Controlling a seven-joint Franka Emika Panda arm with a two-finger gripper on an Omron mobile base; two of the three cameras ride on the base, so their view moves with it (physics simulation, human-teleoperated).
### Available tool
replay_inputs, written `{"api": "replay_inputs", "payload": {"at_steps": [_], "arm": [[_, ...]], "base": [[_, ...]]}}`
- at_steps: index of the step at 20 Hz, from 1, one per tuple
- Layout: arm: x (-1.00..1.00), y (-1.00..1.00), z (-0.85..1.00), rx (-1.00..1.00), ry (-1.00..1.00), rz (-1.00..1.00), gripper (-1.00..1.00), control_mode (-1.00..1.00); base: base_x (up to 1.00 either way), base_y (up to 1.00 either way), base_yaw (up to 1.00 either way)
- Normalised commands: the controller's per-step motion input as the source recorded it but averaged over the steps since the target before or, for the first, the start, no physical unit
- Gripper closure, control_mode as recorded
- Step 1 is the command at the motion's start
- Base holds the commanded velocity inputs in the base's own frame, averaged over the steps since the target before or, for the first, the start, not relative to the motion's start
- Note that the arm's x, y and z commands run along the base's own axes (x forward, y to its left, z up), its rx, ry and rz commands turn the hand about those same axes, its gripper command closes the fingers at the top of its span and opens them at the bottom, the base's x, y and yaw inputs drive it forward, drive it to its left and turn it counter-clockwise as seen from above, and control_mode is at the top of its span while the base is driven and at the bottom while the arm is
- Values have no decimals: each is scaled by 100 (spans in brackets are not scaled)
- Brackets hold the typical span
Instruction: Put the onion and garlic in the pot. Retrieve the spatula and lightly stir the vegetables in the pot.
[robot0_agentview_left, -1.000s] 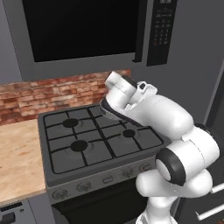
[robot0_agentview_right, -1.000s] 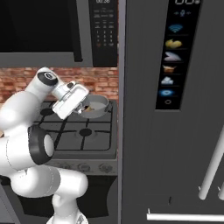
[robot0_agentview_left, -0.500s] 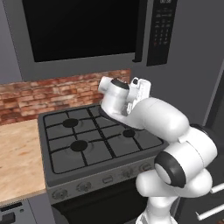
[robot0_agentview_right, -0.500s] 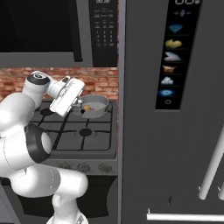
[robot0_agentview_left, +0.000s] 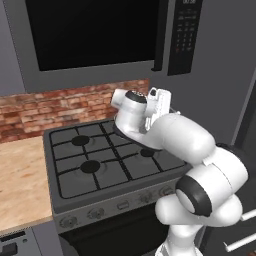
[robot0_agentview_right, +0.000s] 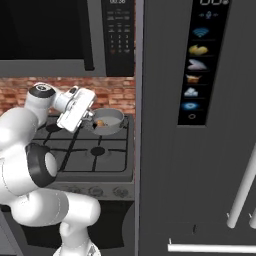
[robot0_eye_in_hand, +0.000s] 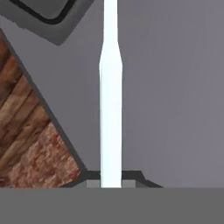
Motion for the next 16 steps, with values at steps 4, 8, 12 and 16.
{"api": "replay_inputs", "payload": {"at_steps": [4, 8, 12, 16], "arm": [[0, 0, 7, 0, -22, 0, 100, -100], [36, 0, 17, -8, 2, 0, 100, -100], [51, 0, 11, -18, 13, 0, 100, -100], [48, 0, 0, -6, 4, 0, 100, -100]], "base": [[0, 0, 0], [0, 0, 0], [0, 0, 0], [0, 0, 0]]}}
